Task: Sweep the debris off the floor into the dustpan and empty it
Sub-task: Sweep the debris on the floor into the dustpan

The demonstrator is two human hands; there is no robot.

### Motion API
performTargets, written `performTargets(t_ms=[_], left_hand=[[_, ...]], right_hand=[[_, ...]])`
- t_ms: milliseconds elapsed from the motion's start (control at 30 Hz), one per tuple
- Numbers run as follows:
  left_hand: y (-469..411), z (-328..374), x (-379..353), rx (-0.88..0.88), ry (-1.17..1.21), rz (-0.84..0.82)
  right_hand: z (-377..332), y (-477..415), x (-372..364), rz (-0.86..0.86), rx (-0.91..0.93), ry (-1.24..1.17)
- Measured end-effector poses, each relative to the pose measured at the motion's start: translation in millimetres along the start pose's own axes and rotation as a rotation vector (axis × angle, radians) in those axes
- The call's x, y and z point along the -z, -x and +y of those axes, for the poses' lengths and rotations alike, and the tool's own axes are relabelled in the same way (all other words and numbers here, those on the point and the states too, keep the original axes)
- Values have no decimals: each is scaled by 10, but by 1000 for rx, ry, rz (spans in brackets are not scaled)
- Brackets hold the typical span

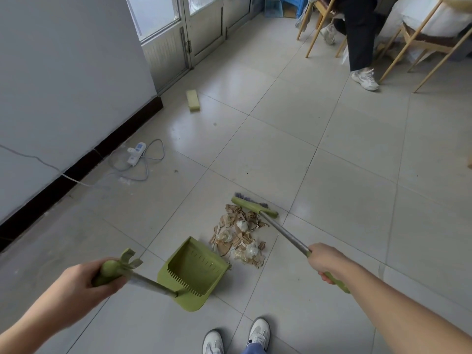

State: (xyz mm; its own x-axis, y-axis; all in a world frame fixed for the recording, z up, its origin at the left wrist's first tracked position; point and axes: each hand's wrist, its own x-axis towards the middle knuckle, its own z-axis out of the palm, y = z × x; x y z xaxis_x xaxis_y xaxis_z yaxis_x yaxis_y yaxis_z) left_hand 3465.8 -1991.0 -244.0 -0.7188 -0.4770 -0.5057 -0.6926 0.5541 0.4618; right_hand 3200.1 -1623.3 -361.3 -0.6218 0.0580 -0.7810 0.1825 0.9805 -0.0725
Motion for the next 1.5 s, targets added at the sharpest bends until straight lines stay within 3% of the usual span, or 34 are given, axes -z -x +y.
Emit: performTargets(t_ms=[467, 1500], left_hand=[[51, -4, 48, -28, 30, 28], [187, -309, -350, 34, 27, 23]], right_hand=[[125, 361, 136, -99, 88, -122], [-476, 258, -159, 70, 78, -12]])
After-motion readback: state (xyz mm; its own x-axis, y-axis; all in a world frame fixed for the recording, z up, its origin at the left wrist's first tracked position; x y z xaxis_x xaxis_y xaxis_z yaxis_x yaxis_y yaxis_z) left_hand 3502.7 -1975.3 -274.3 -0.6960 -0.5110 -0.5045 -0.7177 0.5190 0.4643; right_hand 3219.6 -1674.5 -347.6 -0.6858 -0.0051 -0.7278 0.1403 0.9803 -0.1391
